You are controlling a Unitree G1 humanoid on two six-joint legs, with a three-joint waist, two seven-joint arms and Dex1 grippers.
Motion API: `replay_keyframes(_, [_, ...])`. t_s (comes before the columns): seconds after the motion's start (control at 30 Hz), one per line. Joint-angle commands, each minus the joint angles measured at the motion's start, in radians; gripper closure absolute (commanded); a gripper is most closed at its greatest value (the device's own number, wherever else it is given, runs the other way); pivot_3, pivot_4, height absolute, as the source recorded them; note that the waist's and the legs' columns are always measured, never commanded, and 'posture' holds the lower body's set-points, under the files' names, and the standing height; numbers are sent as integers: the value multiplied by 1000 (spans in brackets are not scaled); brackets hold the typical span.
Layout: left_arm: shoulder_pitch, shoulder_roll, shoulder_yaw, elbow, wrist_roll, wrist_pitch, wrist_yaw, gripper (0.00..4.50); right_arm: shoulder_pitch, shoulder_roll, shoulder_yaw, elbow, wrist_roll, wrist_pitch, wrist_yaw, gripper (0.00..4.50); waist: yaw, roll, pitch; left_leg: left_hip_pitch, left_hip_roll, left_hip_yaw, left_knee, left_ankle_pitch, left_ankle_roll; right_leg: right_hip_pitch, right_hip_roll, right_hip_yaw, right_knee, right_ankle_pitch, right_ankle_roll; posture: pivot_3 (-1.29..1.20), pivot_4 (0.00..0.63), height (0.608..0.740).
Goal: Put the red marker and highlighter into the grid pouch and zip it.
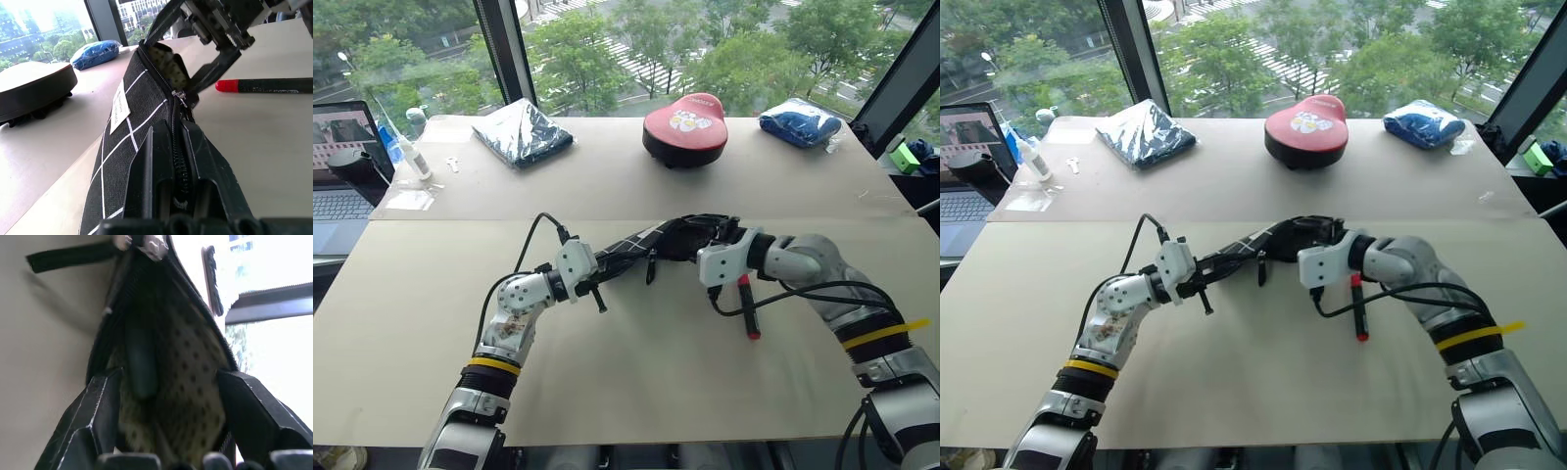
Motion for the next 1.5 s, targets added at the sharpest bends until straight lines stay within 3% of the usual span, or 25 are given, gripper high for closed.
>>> replay_keyframes(0.03, [-8, -1, 11, -39, -16, -12, 3, 4500, 90, -53, -156, -241, 376, 407, 183, 1119, 1, 0, 0, 0, 0, 0, 0, 0, 0, 0, 0, 0, 0, 0, 0, 0, 150, 740])
replay_keyframes(0.1, [-6, 1, 12, -37, -14, -12, 4, 4500, 175, -120, -274, -434, 728, 811, 254, 1119, 8, 0, 0, -1, 1, 0, 0, -2, 3, 0, 0, 0, 0, 0, 0, 0, 150, 740])
replay_keyframes(0.13, [-6, 2, 12, -36, -14, -12, 4, 4500, 200, -141, -314, -490, 826, 926, 259, 1119, 11, 0, 0, -1, 1, -1, 0, -4, 6, 0, -2, 0, -1, 0, 0, 0, 150, 740])
replay_keyframes(0.27, [1, 2, 12, -37, -13, -12, 7, 4500, 311, -164, -432, -641, 994, 1176, 160, 1119, 10, 0, 0, -1, 2, -2, 0, -6, 10, 0, -5, 0, -2, 0, 0, 0, 150, 740])
replay_keyframes(0.47, [12, 0, 10, -43, -13, -13, 10, 4500, 342, -57, -454, -721, 947, 1358, -138, 1119, 13, 0, 0, -1, 1, -2, 0, -5, 8, -1, -4, 0, 0, 0, 0, 0, 150, 740])
replay_keyframes(0.67, [5, -6, 5, -34, -10, -17, 7, 4500, 341, -6, -413, -716, 847, 1484, -324, 1119, 21, 0, 0, -2, 0, -2, 1, -5, 7, -1, -4, 0, 0, 0, 0, 0, 150, 740])
replay_keyframes(1.0, [1, -10, 3, -23, -11, -20, -1, 4500, 409, 80, -460, -808, 856, 1737, -450, 1119, 26, 0, 0, -2, 0, -2, 1, -5, 8, 0, -3, -1, 0, 0, 0, 0, 150, 740])
replay_keyframes(1.5, [-9, -18, 0, -5, -13, -26, -20, 4500, 522, 143, -464, -835, 805, 1790, -501, 1119, 25, 0, 0, -1, 0, -2, 1, -5, 8, 1, -1, -1, 0, 0, 0, 0, 150, 740])
